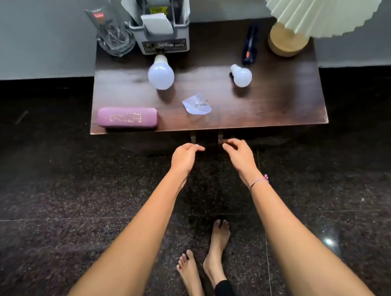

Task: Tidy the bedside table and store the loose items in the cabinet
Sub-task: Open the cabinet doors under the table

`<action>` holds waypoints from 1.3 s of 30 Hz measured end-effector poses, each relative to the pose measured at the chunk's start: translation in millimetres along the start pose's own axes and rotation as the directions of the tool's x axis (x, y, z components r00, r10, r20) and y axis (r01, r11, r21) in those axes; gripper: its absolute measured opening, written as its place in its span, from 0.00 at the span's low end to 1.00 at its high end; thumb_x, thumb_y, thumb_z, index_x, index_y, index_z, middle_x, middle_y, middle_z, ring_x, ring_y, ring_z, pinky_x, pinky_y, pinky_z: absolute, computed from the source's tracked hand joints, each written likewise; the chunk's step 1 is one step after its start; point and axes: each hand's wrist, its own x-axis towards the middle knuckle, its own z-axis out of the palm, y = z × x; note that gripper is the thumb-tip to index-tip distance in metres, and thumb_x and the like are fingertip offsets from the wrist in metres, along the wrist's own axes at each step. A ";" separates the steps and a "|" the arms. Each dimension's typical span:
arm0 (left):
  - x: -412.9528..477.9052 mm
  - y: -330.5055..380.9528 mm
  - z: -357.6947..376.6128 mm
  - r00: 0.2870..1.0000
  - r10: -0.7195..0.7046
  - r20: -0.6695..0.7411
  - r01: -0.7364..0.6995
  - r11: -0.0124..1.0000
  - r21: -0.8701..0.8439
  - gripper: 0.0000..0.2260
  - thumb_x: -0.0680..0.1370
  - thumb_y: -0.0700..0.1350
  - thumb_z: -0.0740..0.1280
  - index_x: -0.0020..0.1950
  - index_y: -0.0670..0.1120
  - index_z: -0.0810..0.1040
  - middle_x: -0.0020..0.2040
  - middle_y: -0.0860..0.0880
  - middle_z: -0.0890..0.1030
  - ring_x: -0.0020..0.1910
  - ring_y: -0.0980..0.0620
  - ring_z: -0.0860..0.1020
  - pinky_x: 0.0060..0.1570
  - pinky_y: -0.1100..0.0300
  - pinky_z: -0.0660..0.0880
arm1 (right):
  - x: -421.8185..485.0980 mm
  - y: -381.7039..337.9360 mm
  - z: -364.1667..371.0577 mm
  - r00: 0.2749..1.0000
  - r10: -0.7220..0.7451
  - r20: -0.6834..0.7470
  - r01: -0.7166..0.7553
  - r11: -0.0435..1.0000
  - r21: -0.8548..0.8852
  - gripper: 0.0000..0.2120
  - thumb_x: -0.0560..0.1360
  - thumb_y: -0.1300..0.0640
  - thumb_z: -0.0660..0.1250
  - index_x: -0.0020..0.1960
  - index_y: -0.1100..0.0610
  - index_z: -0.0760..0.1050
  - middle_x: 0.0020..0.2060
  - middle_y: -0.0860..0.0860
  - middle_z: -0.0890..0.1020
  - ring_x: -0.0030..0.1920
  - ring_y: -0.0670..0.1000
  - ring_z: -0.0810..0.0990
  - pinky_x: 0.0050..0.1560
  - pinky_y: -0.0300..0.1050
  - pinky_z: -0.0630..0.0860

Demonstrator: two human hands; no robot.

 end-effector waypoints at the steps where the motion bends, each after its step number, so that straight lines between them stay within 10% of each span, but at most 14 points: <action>1: 2.9 -2.2 0.8 1.000 0.007 0.005 -0.007 1.000 -0.002 0.14 0.78 0.43 0.60 0.35 0.50 0.81 0.57 0.48 0.79 0.63 0.47 0.73 0.64 0.49 0.69 | 2.2 3.1 1.3 1.000 0.001 0.011 0.000 1.000 -0.015 0.15 0.77 0.54 0.63 0.62 0.57 0.74 0.59 0.54 0.73 0.58 0.50 0.72 0.56 0.39 0.65; 8: 19.2 -10.5 9.9 0.999 0.040 -0.035 -0.040 0.999 0.023 0.18 0.79 0.43 0.60 0.29 0.48 0.74 0.57 0.39 0.79 0.60 0.42 0.74 0.51 0.54 0.69 | 6.5 1.9 17.7 0.991 0.026 0.129 -0.037 0.996 0.084 0.16 0.75 0.63 0.58 0.56 0.53 0.80 0.54 0.58 0.80 0.40 0.51 0.78 0.41 0.44 0.76; 13: 25.6 -8.4 11.4 0.997 -0.039 0.067 0.046 0.993 -0.106 0.17 0.80 0.43 0.59 0.30 0.45 0.73 0.48 0.45 0.76 0.52 0.51 0.71 0.50 0.53 0.75 | 3.8 2.9 22.7 0.985 0.097 0.142 -0.135 0.948 0.288 0.10 0.77 0.64 0.57 0.47 0.56 0.76 0.60 0.60 0.76 0.48 0.49 0.79 0.59 0.50 0.77; 18: 24.0 -14.2 6.1 0.985 -0.078 0.151 0.096 0.989 -0.116 0.16 0.80 0.47 0.60 0.33 0.45 0.73 0.39 0.50 0.75 0.50 0.51 0.75 0.41 0.57 0.76 | -15.5 8.4 32.3 0.999 0.045 -0.014 -0.041 0.976 0.213 0.16 0.77 0.45 0.60 0.57 0.54 0.61 0.58 0.54 0.70 0.54 0.53 0.77 0.31 0.34 0.77; 21: 16.3 -27.0 1.8 0.990 -0.090 0.112 0.093 0.996 -0.016 0.17 0.77 0.54 0.62 0.33 0.46 0.74 0.40 0.49 0.76 0.47 0.51 0.75 0.42 0.56 0.75 | -32.4 11.5 42.0 0.989 0.098 -0.111 -0.074 0.976 0.203 0.18 0.76 0.38 0.57 0.52 0.50 0.57 0.51 0.51 0.71 0.49 0.52 0.76 0.39 0.48 0.80; 28: -6.7 -52.9 -2.9 0.993 -0.098 -0.064 0.108 0.977 0.186 0.35 0.62 0.78 0.54 0.35 0.47 0.79 0.50 0.48 0.78 0.51 0.51 0.75 0.49 0.54 0.67 | -37.3 6.9 43.9 0.934 0.238 -0.266 -0.205 0.968 0.144 0.32 0.69 0.28 0.56 0.57 0.53 0.56 0.49 0.53 0.73 0.56 0.59 0.72 0.48 0.50 0.67; 35: -4.5 -35.4 19.8 0.904 -0.249 -0.348 0.259 0.966 -0.018 0.43 0.63 0.74 0.62 0.63 0.42 0.73 0.64 0.43 0.74 0.65 0.42 0.71 0.60 0.48 0.71 | -28.7 -14.7 57.8 0.857 0.292 -0.425 -0.151 0.930 0.336 0.30 0.71 0.47 0.67 0.62 0.60 0.54 0.58 0.57 0.64 0.58 0.60 0.66 0.44 0.51 0.69; 39: -12.6 -22.9 30.0 0.727 -0.079 -0.682 0.195 0.976 0.095 0.28 0.62 0.61 0.73 0.50 0.45 0.69 0.59 0.44 0.68 0.59 0.42 0.67 0.52 0.46 0.71 | -30.1 -26.8 59.5 0.727 -0.051 -0.685 -0.069 0.987 -0.148 0.22 0.65 0.54 0.66 0.55 0.59 0.63 0.56 0.58 0.66 0.53 0.57 0.65 0.47 0.50 0.67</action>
